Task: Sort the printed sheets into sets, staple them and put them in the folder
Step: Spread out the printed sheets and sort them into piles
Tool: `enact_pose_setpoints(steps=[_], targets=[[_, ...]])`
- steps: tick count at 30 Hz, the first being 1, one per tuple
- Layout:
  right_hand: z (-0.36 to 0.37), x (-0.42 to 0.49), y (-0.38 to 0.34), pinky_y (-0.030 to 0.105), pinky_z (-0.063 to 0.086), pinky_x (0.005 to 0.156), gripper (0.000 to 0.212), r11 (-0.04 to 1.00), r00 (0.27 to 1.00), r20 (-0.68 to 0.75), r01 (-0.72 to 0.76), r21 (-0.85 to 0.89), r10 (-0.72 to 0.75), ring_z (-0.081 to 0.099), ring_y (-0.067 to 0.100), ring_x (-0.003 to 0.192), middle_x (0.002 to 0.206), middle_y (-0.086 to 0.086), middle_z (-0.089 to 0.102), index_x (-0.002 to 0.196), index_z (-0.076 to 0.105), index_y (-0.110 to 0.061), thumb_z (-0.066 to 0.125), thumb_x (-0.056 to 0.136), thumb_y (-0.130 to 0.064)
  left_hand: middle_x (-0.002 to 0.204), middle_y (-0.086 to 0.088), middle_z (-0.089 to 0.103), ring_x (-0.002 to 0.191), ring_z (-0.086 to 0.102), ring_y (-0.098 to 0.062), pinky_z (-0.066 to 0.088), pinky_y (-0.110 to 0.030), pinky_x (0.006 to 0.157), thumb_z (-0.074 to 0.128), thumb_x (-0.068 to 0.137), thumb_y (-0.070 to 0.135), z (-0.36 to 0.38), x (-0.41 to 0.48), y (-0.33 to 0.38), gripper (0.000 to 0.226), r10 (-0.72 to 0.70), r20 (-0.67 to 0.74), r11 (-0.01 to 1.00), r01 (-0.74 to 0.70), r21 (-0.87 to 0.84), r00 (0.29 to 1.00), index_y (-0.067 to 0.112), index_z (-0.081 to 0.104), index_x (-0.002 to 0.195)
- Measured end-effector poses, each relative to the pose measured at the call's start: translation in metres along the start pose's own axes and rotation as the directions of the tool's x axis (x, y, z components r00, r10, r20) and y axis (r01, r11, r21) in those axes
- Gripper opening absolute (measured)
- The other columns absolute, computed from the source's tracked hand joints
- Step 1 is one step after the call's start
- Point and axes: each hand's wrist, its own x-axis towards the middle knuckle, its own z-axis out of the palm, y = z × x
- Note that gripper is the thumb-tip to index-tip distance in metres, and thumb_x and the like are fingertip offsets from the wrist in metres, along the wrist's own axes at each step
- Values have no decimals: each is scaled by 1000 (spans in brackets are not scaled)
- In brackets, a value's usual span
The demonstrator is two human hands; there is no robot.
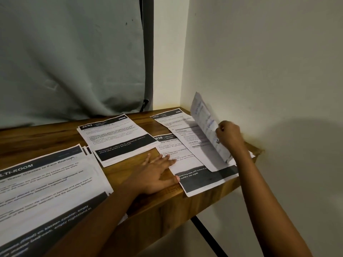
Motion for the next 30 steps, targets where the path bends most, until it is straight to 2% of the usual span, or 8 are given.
enact_pose_setpoints(steps=[3, 5, 9, 12, 14, 18, 22, 30], targets=[[-13, 8, 5, 23, 38, 49, 24, 1000, 999, -36, 2, -27, -3, 62, 35, 92, 122, 24, 58, 107, 60, 2, 40, 95, -6, 161, 10, 4, 147, -1, -12, -17, -37, 111, 24, 82, 79, 2, 1, -2, 79, 10, -9, 1000, -10, -1, 1000, 42, 10, 150], [-15, 11, 5, 28, 43, 55, 26, 997, 999, -38, 13, -70, -16, 62, 36, 92, 120, 25, 59, 108, 59, 3, 39, 95, -6, 161, 10, 4, 147, 0, -11, -17, -38, 111, 22, 79, 81, 2, 1, -3, 82, 10, -10, 1000, -10, -2, 1000, 42, 10, 150], [-3, 5, -1, 35, 45, 63, 28, 978, 994, 65, 97, -184, -87, 61, 39, 94, 115, 27, 59, 118, 53, 2, 40, 93, -2, 161, 10, 4, 147, 0, -11, -17, -38, 112, 22, 78, 82, 1, 0, -1, 83, 22, -16, 1000, -22, 1, 1000, 42, 10, 150], [10, -6, -6, 41, 49, 68, 38, 945, 976, 156, 189, -266, -152, 60, 40, 102, 119, 25, 57, 132, 42, -5, 45, 94, -5, 161, 10, 3, 147, -1, -11, -17, -37, 112, 24, 82, 79, 0, -1, -1, 79, 23, -14, 1000, -23, 0, 1000, 42, 10, 150], [20, -13, -9, 38, 46, 70, 40, 930, 962, 221, 223, -291, -161, 58, 38, 106, 123, 22, 55, 136, 40, -9, 47, 96, -11, 161, 10, 2, 147, -1, -11, -16, -38, 113, 24, 82, 79, -1, -2, 0, 80, 25, -14, 1000, -25, -1, 1000, 42, 10, 150], [39, -20, -12, 32, 47, 71, 28, 917, 935, 325, 250, -312, -144, 60, 31, 97, 116, 17, 60, 121, 56, -8, 46, 97, -19, 161, 10, 2, 147, -1, -12, -17, -37, 112, 24, 82, 78, -1, -2, 0, 79, 22, -14, 1000, -22, -6, 1000, 42, 10, 150], [48, -25, -14, 29, 40, 70, 37, 914, 923, 367, 242, -325, -114, 60, 29, 99, 111, 15, 62, 109, 62, -4, 50, 96, -36, 161, 9, 3, 148, -1, -12, -18, -36, 111, 25, 82, 77, -2, -2, 1, 79, 21, -14, 1000, -21, -3, 1000, 41, 11, 150], [47, -24, -21, 30, 44, 72, 32, 907, 906, 418, 232, -351, -70, 59, 28, 101, 114, 15, 59, 109, 59, -1, 57, 92, -28, 161, 10, 4, 147, -1, -12, -18, -35, 110, 26, 80, 77, -3, -5, 3, 80, 12, -12, 1000, -13, -15, 1000, 42, 12, 150]])
